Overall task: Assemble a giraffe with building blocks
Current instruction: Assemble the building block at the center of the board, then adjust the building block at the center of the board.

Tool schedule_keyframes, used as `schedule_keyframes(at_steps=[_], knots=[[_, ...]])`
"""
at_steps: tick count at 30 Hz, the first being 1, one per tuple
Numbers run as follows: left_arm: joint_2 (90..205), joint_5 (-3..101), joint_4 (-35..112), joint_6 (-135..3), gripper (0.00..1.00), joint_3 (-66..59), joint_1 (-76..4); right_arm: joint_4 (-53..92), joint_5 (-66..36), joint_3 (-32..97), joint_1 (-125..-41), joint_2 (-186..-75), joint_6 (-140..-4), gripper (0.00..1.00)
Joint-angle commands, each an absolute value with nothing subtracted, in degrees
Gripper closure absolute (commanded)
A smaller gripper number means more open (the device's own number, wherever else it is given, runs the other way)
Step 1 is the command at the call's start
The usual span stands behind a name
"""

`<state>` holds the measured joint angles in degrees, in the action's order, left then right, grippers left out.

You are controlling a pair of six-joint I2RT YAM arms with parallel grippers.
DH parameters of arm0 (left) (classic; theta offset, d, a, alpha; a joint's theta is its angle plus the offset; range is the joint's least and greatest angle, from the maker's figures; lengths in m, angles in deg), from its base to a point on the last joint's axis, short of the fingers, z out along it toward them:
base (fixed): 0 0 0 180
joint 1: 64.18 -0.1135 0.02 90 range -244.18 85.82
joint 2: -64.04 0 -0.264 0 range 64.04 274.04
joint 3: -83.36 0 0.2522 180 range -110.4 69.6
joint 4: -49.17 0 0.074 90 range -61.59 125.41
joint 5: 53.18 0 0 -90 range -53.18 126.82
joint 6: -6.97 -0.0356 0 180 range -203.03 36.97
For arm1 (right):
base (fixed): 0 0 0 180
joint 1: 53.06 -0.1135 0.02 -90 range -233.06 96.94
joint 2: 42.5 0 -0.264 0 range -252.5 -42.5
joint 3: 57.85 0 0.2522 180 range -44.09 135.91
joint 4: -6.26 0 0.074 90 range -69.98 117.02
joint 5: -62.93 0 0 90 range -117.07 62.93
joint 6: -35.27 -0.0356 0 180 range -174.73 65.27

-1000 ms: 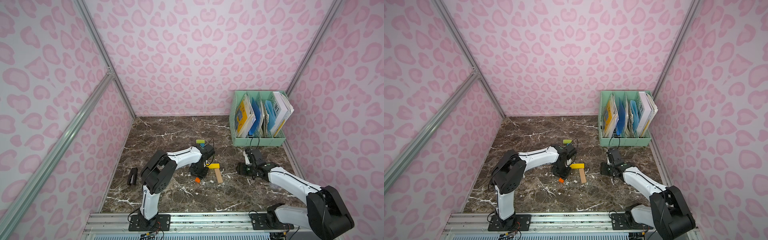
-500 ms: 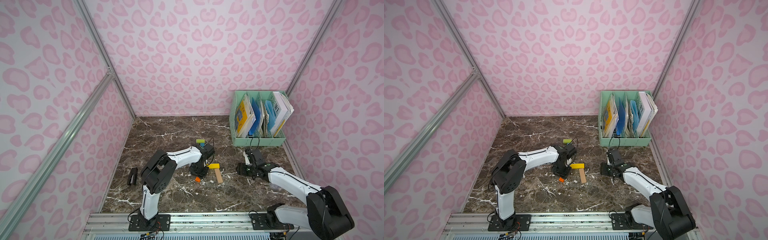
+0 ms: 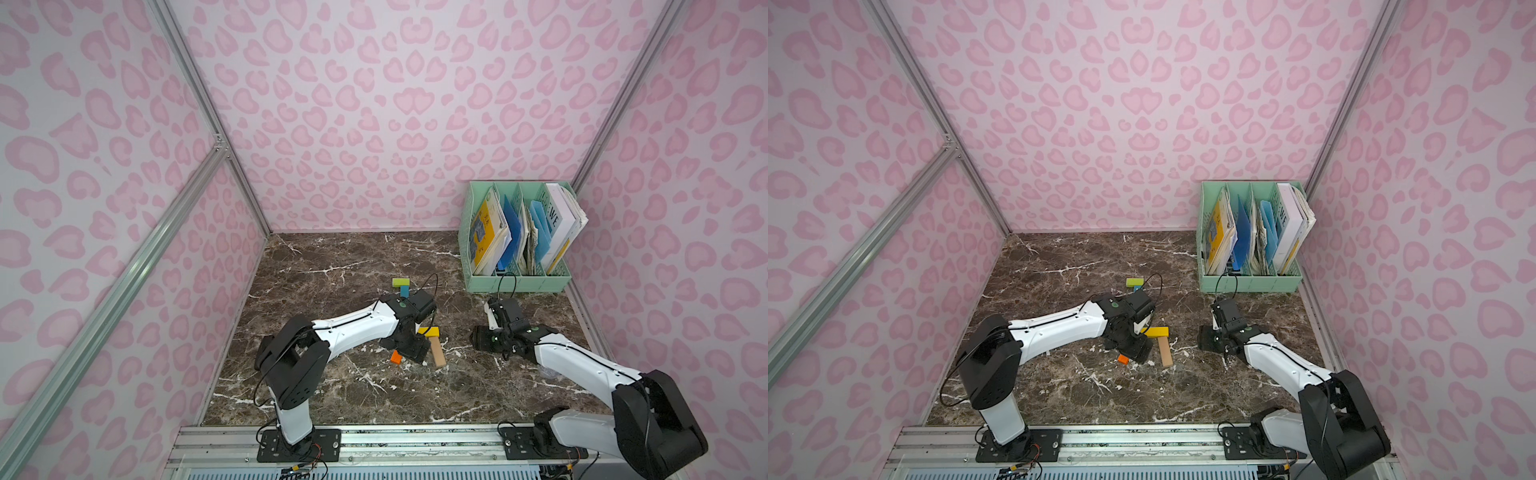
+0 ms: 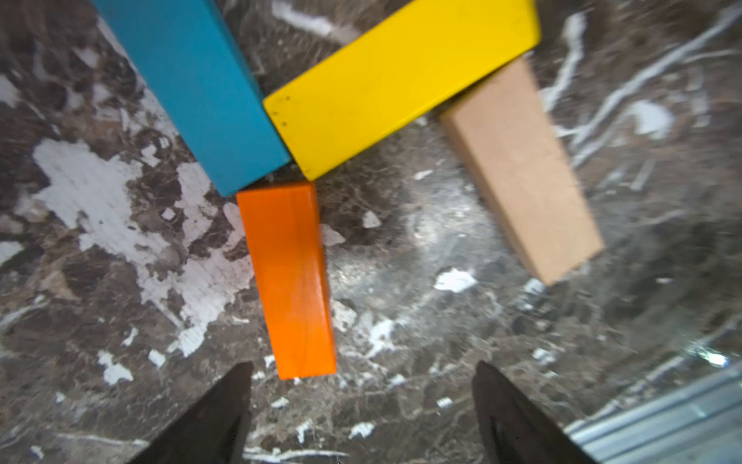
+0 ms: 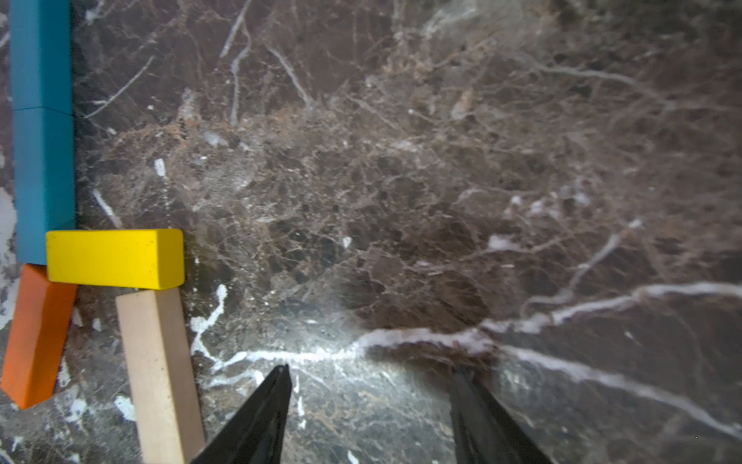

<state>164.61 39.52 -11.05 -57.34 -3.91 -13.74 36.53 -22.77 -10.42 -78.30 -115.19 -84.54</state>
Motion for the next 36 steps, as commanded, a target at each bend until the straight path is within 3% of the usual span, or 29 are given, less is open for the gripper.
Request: schedule_keyframes(at_steps=[1,7,15,24,36], knots=[[159.4,38.5,-11.6,-54.9,0.01,-5.6,-13.1,35.9,-24.7,-8.1,-81.0,-117.0,-84.6,0.34],[146.9,31.6,-14.6,-54.7,0.01,-6.7,-19.2,37.3,-28.9,0.3,-88.1,-127.7,-86.4,0.33],[138.0,32.1,-14.6,-58.4,0.01,-1.7,-32.6,40.7,-33.1,11.0,-94.8,-139.1,-90.2,0.26],[137.7,35.4,-12.8,-60.1,0.01,0.9,-35.5,44.8,-35.4,18.6,-98.8,-145.5,-92.8,0.24],[137.2,36.1,-11.6,-60.4,0.01,2.6,-36.8,45.6,-35.4,17.7,-100.7,-143.8,-93.4,0.22]])
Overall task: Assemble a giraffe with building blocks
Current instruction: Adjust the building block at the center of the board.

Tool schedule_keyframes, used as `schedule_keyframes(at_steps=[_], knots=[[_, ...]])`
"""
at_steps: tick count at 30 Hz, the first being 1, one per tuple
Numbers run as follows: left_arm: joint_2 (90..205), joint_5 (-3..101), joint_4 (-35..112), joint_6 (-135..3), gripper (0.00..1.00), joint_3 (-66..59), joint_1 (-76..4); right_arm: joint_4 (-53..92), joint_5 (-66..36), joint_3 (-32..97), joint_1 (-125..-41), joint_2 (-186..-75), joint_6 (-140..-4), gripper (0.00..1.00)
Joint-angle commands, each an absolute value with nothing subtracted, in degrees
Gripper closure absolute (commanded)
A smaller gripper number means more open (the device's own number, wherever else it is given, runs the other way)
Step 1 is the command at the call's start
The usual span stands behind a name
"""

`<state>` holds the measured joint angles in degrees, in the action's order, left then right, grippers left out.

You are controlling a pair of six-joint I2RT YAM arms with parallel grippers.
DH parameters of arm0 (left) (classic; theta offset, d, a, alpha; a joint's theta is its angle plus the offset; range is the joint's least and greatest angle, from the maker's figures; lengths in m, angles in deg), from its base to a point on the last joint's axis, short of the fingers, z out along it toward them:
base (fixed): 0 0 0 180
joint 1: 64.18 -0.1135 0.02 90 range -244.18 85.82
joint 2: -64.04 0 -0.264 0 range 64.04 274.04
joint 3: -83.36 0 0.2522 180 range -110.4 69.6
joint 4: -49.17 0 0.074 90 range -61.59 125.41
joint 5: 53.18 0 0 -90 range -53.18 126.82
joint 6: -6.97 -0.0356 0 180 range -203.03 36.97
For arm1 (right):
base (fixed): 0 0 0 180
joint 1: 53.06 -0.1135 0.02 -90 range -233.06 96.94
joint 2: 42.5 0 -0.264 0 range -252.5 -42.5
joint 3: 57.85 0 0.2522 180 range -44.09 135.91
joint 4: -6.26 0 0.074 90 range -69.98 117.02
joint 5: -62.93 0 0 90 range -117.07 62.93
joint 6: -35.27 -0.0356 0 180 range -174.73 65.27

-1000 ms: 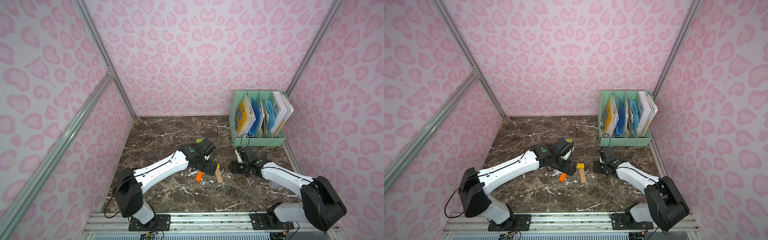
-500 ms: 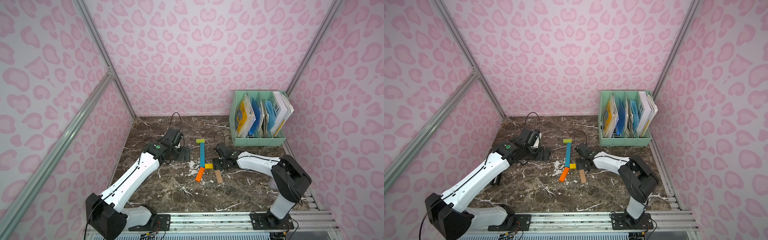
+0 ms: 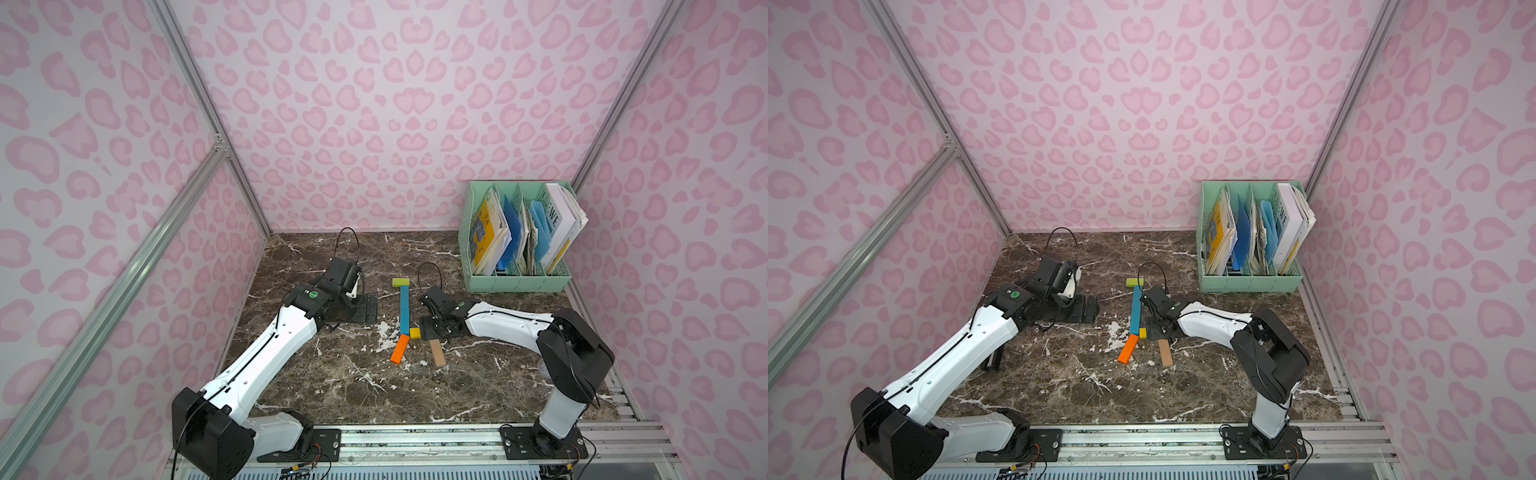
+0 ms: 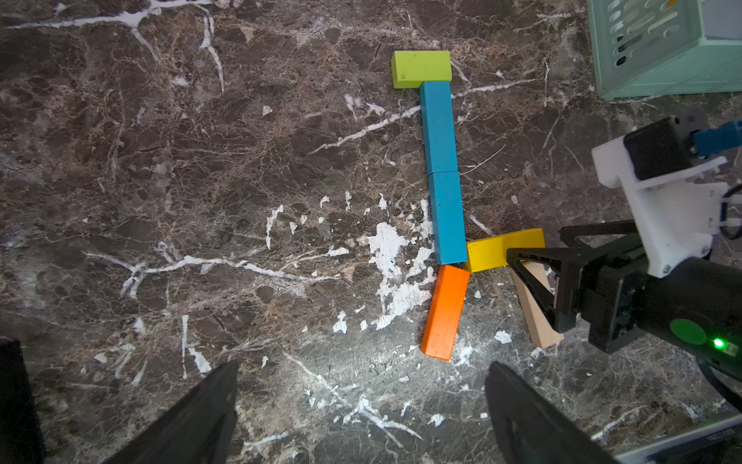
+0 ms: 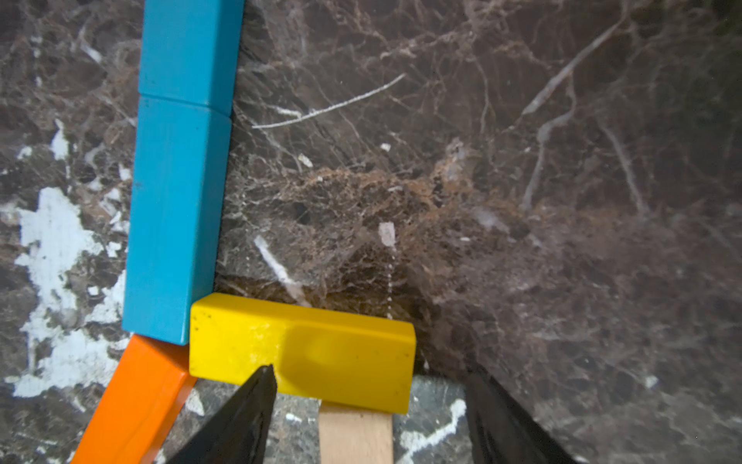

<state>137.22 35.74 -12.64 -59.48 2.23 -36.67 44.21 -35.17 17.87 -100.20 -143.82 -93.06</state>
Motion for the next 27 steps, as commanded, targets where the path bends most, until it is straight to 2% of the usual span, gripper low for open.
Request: schedule_keyframes(at_steps=[1,27], knots=[[137.2,36.1,-11.5,-60.3,0.01,2.6,-36.8,45.6,-35.3,17.6,-100.9,-144.1,-93.4,0.22],[138.0,36.0,-10.8,-60.0,0.01,3.7,-37.2,42.0,-33.0,15.7,-101.1,-146.6,-94.5,0.24]])
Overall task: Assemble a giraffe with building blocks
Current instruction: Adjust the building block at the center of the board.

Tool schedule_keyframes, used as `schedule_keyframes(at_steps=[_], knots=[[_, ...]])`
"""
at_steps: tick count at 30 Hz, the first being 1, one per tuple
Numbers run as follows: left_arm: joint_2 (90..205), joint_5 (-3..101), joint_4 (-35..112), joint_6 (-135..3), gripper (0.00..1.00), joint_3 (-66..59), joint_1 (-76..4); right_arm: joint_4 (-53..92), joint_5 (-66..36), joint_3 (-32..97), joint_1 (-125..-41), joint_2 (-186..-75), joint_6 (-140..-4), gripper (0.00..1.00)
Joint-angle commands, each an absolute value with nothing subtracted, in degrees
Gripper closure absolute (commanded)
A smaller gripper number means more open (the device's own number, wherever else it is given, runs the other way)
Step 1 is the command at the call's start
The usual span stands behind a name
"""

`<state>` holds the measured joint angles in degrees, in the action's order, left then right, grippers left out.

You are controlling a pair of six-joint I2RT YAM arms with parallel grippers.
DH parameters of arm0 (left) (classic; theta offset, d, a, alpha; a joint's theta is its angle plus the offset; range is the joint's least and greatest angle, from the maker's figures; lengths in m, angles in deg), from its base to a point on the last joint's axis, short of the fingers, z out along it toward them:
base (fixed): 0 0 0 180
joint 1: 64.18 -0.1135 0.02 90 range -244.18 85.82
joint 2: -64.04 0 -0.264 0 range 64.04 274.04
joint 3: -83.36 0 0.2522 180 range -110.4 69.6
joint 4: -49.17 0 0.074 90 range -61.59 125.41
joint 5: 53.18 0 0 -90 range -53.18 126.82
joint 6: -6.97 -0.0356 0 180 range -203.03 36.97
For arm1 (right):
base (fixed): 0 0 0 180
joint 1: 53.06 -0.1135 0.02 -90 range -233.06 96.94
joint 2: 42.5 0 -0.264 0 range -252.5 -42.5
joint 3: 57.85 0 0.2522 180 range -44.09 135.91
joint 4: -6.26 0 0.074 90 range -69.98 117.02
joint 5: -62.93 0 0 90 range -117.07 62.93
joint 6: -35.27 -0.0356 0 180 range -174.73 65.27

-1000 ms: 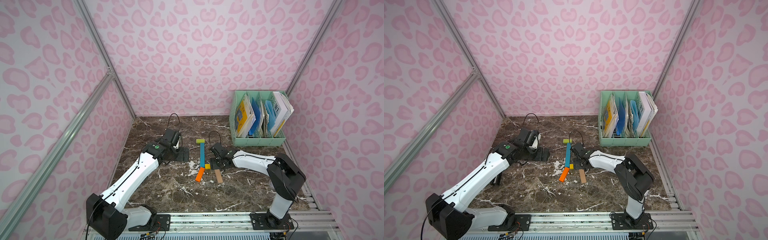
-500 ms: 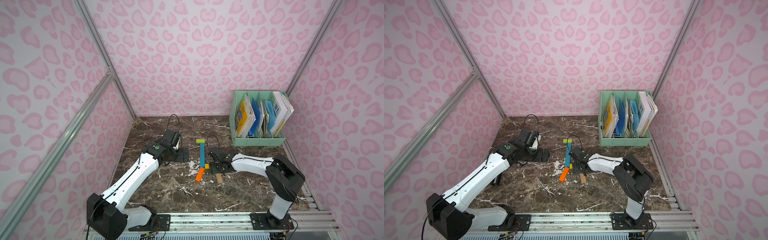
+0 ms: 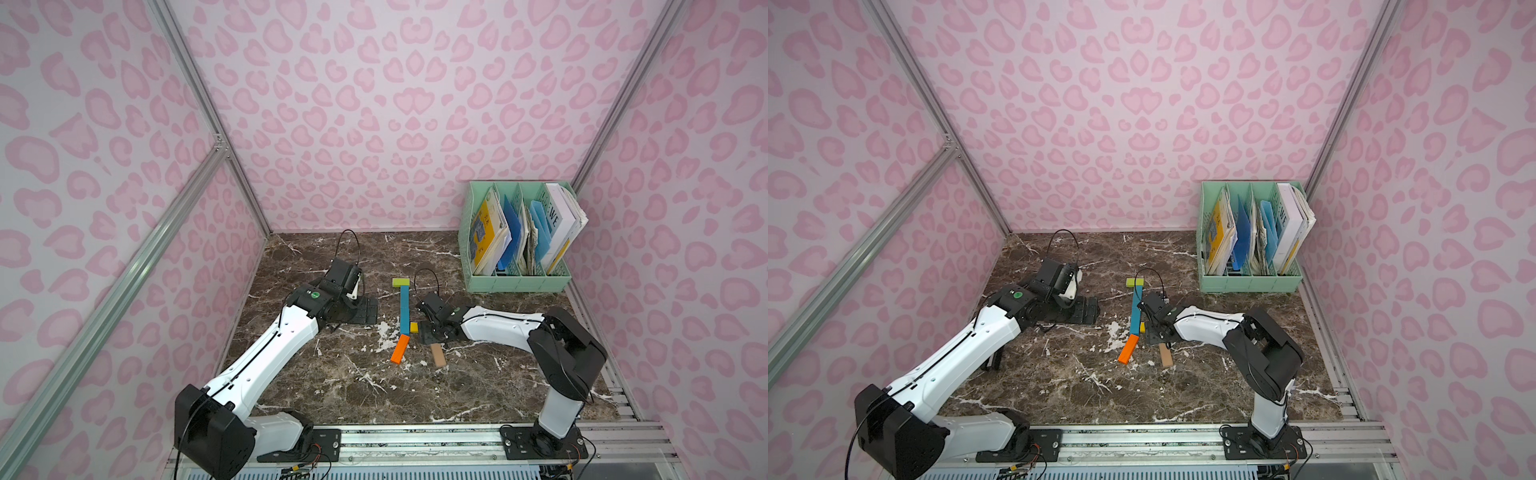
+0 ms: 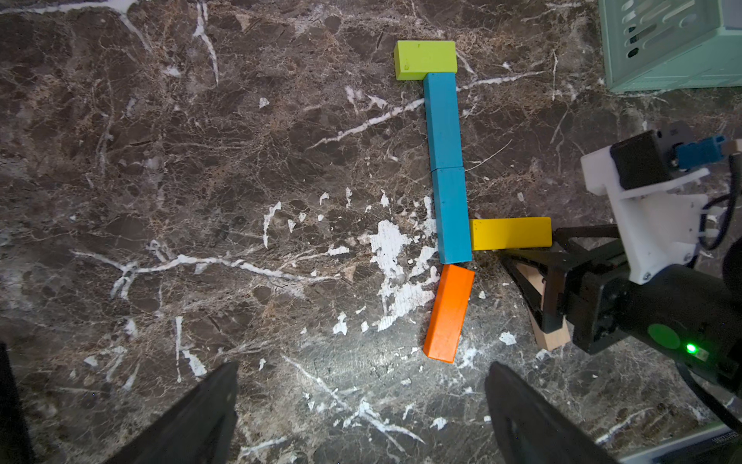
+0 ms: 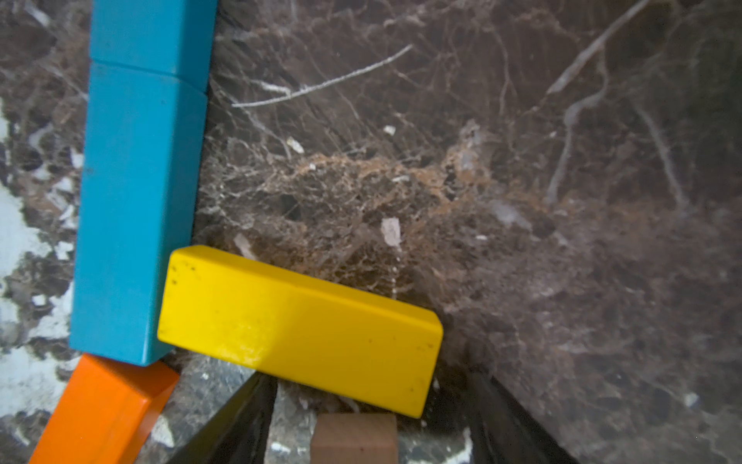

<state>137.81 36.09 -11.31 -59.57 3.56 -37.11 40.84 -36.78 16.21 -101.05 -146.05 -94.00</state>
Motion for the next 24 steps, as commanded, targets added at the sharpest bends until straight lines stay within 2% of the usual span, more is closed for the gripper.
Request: schedule_keyframes(at_steps=[1,15,24], knots=[[138.0,35.9,-10.9,-60.2,0.01,3.7,-37.2,41.9,-32.8,15.7,-101.1,-146.4,-94.3,0.24],[138.1,35.7,-10.5,-60.3,0.01,4.2,-37.3,45.6,-35.7,14.5,-101.6,-134.6,-93.6,0.24],[138.7,35.9,-10.3,-60.0,0.01,4.0,-37.3,46.0,-33.6,20.5,-93.0,-143.2,-93.5,0.28]])
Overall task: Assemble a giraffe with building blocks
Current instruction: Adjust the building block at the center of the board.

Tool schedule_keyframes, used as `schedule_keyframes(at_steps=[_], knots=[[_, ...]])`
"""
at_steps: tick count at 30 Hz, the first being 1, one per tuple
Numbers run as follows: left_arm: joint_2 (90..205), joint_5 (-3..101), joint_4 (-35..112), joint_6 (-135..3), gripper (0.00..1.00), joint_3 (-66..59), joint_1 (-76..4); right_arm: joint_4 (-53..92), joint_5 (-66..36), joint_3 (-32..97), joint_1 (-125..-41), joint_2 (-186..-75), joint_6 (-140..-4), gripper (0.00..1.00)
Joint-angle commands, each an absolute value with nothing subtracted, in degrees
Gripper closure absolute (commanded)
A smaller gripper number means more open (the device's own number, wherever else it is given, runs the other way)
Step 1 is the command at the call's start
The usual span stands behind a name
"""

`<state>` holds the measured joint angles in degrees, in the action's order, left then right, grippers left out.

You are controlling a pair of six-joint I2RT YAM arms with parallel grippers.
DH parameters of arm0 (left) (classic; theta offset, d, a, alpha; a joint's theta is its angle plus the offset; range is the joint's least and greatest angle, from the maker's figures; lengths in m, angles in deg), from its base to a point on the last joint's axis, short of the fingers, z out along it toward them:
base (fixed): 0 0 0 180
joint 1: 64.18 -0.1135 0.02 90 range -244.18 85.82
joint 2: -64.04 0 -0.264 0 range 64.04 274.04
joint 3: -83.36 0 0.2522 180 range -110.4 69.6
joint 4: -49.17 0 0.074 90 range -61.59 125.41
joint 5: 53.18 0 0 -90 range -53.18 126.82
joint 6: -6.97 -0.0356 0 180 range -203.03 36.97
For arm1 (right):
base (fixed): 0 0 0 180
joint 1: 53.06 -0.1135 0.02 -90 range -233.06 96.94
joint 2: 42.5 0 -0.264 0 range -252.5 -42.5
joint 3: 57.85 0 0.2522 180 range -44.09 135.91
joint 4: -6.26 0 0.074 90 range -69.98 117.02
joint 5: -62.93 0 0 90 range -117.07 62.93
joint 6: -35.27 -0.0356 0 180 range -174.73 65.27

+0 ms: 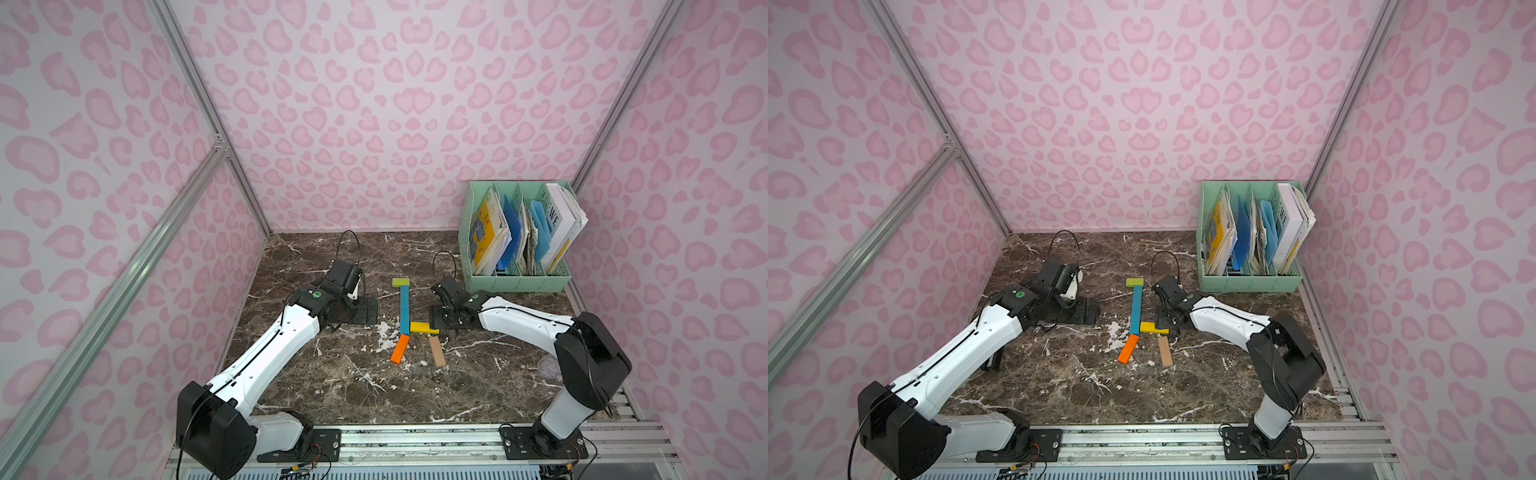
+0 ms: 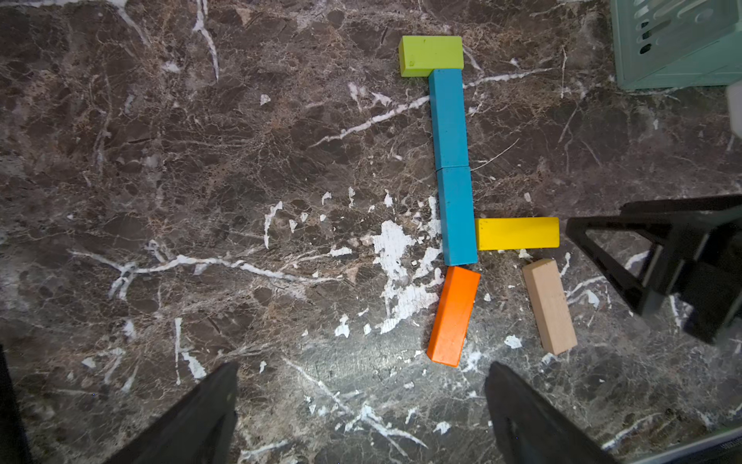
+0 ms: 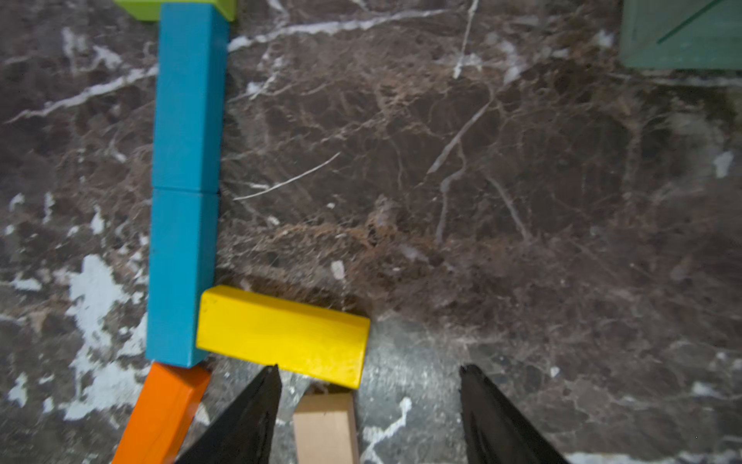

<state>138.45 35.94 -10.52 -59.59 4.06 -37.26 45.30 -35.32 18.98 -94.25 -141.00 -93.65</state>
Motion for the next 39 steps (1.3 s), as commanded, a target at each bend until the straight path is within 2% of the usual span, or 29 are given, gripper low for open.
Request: schedule_keyframes(at_steps=[1,16,34,39], knots=[[138.7,35.9,-10.3,-60.0,0.01,4.0,-37.3,45.7,-33.1,21.1,-92.7,-144.1,-93.6,0.28],[137.9,35.8,-10.7,-60.2,0.01,4.7,-37.4,46.8,-31.1,26.4,-92.8,-151.6,-94.4,0.27],[137.0,36.0,-10.6,-60.3,0.01,5.4,-37.4,47.7,-32.7,26.3,-95.4,-151.8,-96.2,0.27],[136.9,36.1,-10.6,-60.3,0.01,5.5,-37.4,43.5,-28.4,23.4,-94.6,-148.7,-99.2,0.25]])
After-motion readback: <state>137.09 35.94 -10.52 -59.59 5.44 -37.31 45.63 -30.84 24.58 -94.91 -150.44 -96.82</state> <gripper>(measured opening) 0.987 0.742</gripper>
